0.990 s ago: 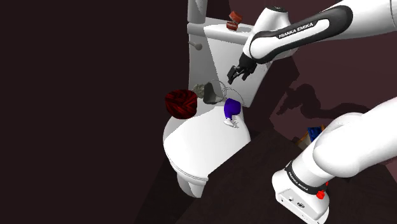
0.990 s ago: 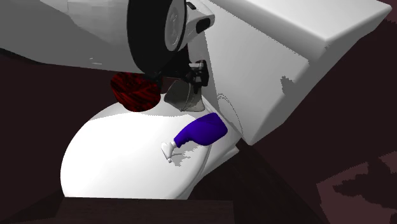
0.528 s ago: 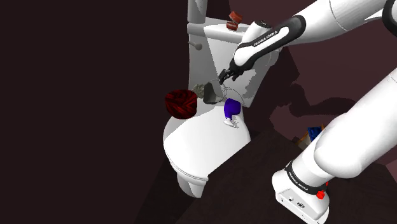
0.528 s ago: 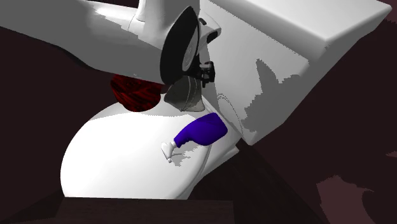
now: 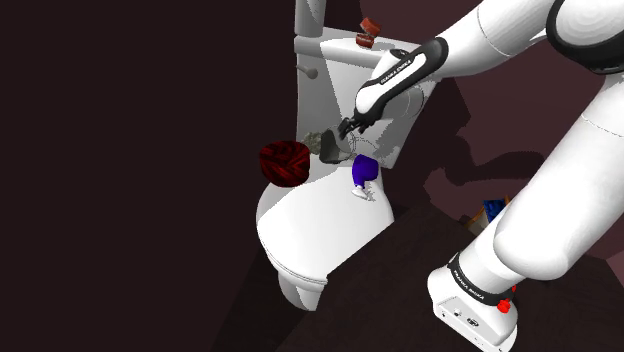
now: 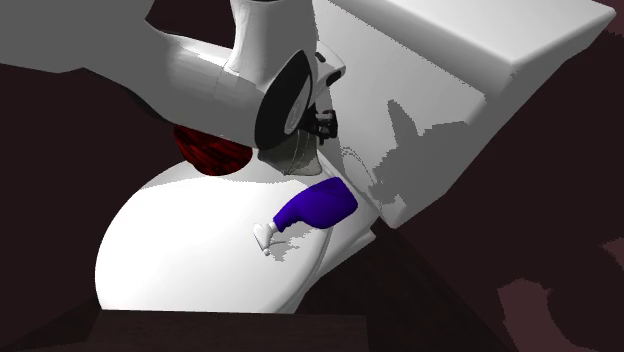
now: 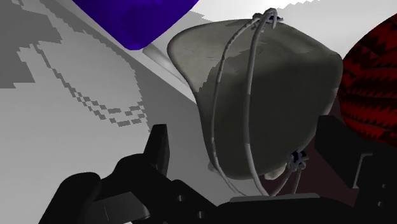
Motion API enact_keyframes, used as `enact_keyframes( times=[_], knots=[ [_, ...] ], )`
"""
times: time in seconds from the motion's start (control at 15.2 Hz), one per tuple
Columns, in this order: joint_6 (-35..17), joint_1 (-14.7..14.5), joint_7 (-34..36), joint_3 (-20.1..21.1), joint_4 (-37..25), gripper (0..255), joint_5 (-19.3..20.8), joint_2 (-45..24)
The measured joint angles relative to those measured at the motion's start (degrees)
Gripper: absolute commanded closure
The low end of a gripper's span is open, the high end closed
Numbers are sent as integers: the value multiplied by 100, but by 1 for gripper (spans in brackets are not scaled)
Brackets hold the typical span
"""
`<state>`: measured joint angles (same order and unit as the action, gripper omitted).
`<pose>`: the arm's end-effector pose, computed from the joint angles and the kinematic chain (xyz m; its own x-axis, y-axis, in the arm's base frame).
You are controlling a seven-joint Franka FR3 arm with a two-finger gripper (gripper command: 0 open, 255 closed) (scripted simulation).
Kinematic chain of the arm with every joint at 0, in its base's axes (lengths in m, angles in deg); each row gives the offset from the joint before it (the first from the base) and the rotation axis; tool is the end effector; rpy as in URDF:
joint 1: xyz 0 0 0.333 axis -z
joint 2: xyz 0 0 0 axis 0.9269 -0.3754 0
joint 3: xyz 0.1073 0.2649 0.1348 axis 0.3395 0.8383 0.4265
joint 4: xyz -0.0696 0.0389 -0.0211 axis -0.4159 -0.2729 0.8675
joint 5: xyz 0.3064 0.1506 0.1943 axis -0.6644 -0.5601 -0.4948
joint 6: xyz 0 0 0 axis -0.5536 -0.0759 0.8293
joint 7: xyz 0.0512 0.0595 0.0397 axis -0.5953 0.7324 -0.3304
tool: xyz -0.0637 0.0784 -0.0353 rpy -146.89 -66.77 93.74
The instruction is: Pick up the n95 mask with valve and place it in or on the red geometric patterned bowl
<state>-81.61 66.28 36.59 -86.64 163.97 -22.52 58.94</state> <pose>0.5079 -0.1106 0.3001 0.9401 -0.1186 0.3197 -0.1257 -0.9921 0.0015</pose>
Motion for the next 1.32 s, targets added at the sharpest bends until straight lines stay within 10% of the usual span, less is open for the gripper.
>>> enact_keyframes(
  times=[0.4,0.46,1.32],
  knots=[
    [-46,11,-45,19,-22,0,-59,-69],
    [-46,11,-45,19,-22,255,-59,-69],
    [107,-5,41,-24,-50,255,62,62]
  ],
)
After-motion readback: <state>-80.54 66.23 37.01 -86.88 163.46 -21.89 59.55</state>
